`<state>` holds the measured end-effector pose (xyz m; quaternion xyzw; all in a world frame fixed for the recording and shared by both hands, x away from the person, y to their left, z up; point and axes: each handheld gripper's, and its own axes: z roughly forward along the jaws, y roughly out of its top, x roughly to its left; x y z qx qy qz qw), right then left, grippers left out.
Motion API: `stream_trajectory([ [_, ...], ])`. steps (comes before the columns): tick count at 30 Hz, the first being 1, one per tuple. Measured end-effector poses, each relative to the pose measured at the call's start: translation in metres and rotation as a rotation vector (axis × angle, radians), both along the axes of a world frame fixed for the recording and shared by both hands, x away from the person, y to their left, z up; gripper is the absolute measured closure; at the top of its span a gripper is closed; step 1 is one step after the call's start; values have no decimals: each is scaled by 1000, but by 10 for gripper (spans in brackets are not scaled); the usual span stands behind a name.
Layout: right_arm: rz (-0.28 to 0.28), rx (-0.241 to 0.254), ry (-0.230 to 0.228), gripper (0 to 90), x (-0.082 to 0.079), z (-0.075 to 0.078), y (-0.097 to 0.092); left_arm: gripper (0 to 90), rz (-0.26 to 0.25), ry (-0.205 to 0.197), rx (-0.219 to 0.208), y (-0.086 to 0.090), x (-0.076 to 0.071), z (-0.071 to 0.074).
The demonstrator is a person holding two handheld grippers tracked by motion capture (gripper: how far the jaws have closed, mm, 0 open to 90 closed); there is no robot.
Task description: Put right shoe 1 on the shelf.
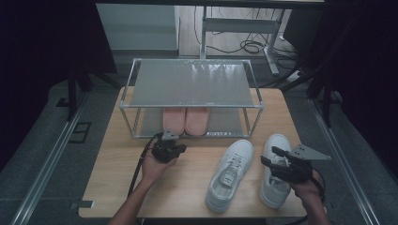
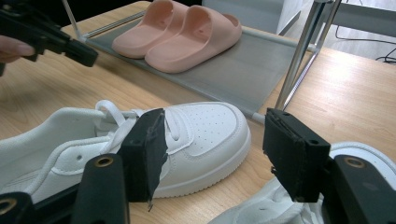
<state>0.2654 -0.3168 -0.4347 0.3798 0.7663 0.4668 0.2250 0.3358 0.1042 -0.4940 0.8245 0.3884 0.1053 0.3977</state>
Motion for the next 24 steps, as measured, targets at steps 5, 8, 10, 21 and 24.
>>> stream_trajectory([
  [5, -4, 3, 2, 400, 0, 0, 0, 774, 0, 5, 6, 14, -14, -3],
  [8, -8, 0, 7, 401, 1, -1, 0, 723, 17, 9, 1, 20, -20, -5],
  [10, -5, -1, 7, 401, 1, -1, 1, 688, 29, 13, 1, 25, -25, -6],
  [21, -6, -3, 11, 403, 1, -2, 1, 578, 75, 49, 6, 52, -42, -13],
  [24, -7, -5, 15, 403, 2, -3, 2, 568, 85, 38, 8, 54, -44, -10],
])
